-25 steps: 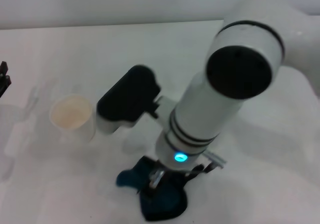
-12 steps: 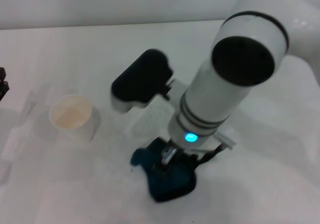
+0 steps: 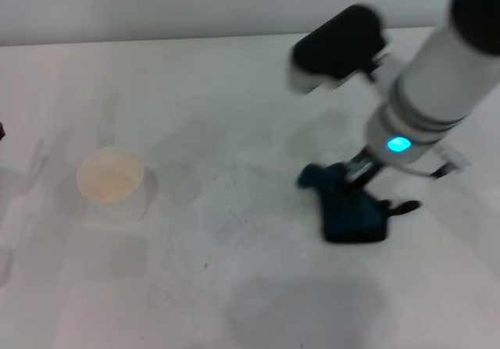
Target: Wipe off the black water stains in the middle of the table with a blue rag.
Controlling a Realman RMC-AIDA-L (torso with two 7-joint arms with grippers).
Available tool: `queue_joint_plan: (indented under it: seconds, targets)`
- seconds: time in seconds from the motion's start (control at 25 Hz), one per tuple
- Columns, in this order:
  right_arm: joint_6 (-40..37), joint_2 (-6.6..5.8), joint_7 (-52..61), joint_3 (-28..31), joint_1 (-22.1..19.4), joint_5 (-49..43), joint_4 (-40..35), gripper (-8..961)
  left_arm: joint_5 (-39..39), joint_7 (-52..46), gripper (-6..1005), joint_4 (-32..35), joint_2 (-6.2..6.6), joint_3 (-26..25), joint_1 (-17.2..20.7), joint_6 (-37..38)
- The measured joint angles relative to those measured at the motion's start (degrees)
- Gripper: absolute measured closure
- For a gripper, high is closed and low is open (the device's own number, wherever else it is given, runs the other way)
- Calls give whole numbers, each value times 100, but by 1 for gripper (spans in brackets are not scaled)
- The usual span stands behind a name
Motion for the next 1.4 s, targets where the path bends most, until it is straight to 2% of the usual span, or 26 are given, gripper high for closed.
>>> queue_joint_plan:
  seconds: [0.16,0.4,0.76,0.88,1.04,1.24,1.28,1.32,1.4]
  targets:
    - [330,-15,-361,917,-255,-515,-85,868,-31,-1,120,0,0,0,6,-18]
    - [376,-33,-1026,1937,-448,-701,140,868,-40,-2,121,0,-2,0,-44,-35]
    - [-128,-32,-1339,2137,-331,-690,922,867,-46,-1,121,-1,-12,0,-99,-49]
    - [-262,-18,-1472,2292,-372,-637,920,775,-47,-1,121,0,-11,0,-100,-49]
    - [-373,-17,-1824,2832,-485,-303,740,685,-47,-1,121,0,-11,0,-100,-57]
    - [-861,-26,-2446,3909,-656,123,542,573,-47,-21,121,-1,-2,0,-109,-58]
    - [-1071,-40,-2803,4396,-695,392,577,551,-47,-23,121,-1,-2,0,-109,-59]
    - [-1071,-40,-2803,4396,-695,392,577,552,-47,-24,121,-1,-1,0,-113,-59]
    - [-1270,-51,-3301,4933,-751,698,636,555,-47,-24,121,-1,-2,0,-142,-84]
